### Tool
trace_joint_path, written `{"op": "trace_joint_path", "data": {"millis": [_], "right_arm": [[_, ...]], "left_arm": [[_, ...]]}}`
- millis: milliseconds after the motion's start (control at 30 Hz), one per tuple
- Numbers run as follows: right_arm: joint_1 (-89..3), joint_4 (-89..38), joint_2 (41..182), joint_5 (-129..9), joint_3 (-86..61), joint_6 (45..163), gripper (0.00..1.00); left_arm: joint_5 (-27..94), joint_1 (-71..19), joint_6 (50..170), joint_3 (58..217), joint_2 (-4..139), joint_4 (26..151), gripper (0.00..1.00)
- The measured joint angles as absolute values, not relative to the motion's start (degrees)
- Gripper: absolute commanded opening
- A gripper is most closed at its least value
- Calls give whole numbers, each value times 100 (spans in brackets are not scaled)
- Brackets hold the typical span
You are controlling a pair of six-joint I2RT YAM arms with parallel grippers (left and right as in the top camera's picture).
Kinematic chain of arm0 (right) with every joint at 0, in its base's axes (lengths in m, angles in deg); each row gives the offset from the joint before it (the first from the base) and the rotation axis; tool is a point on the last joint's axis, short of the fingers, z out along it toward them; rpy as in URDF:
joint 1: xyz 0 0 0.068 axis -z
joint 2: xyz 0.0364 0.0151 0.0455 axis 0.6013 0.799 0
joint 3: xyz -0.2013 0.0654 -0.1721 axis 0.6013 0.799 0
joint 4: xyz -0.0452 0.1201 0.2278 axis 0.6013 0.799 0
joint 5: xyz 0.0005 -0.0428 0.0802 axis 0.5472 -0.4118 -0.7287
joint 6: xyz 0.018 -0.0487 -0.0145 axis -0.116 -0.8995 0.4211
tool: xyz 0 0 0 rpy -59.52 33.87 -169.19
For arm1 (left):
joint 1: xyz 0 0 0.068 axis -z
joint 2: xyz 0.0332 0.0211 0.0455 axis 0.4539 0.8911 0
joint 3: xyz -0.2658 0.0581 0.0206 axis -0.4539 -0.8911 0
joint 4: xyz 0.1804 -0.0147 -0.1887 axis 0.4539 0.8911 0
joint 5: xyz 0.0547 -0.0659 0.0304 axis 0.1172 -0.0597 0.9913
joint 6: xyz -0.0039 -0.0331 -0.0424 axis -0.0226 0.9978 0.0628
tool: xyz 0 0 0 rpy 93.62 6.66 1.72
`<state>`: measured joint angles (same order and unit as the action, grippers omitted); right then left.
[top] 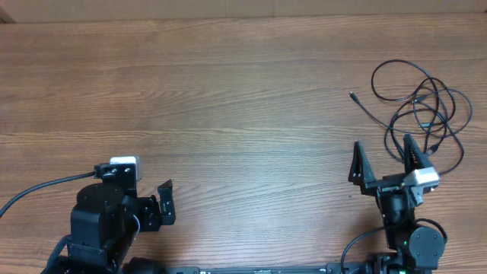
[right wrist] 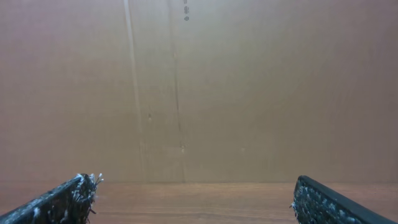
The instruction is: Untangle cables
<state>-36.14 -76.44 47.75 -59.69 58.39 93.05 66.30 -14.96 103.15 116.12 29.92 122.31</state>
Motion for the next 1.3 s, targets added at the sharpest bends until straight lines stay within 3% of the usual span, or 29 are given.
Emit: {"op": "trace_joint_path", "data": {"millis": [567, 1300], "right_arm": [[-3924, -5406, 4133, -5903, 5994, 8638, 100], [-3924, -5360, 4130, -5269, 5994, 9099, 100]], "left_arm": [[6630, -1496, 10315, 11612, 2992, 12234, 99], [6630, -1496, 10315, 11612, 2992, 12234, 100]]}}
